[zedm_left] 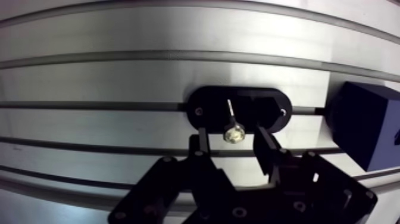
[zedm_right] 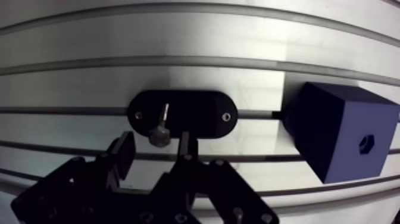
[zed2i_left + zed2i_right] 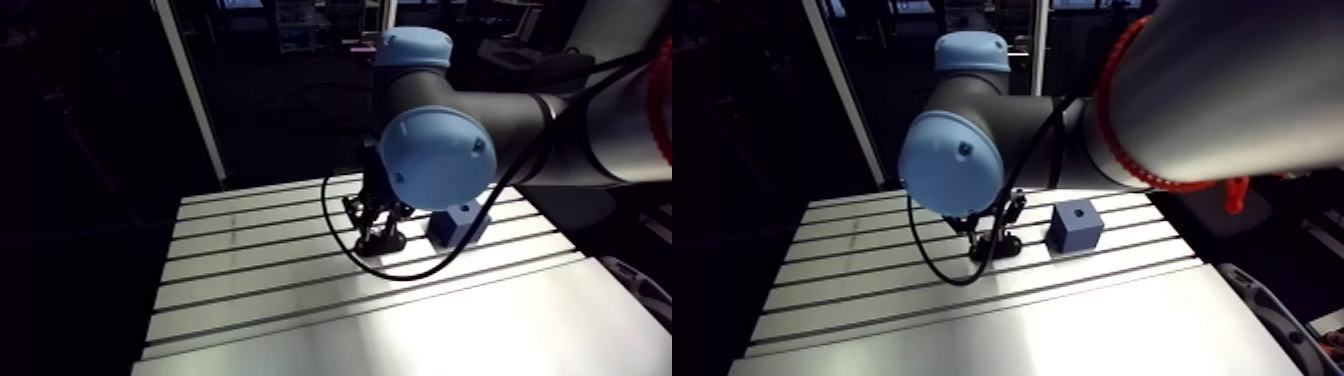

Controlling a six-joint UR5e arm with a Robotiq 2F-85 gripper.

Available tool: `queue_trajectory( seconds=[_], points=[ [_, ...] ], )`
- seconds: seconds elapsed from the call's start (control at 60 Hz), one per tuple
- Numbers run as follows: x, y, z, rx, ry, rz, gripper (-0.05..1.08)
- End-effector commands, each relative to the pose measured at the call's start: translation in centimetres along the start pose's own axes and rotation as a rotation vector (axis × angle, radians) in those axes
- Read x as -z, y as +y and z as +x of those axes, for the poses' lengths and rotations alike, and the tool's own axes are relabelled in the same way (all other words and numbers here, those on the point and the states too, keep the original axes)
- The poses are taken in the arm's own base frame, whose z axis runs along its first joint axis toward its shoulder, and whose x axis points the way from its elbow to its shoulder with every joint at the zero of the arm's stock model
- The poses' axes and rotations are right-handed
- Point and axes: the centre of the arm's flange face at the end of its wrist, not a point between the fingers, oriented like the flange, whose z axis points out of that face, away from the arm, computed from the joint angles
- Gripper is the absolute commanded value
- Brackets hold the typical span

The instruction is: Pick up the M10 bolt and insert it into the hex recess until seated.

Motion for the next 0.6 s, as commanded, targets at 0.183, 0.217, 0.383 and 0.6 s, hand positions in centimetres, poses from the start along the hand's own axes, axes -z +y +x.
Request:
queue_trajectory(
  seconds=[0.183,0.217,0.383,0.6],
  points=[
    [0.05,0.04,-0.04,0.0,0.001,0.0,0.5],
    [0.05,0.04,-0.05,-0.001,0.001,0.0,0.5],
    [0.14,0.02,-0.11,-0.001,0.003,-0.001,0.52],
    [0.16,0.08,-0.17,-0.003,0.003,-0.001,0.54]
  ],
)
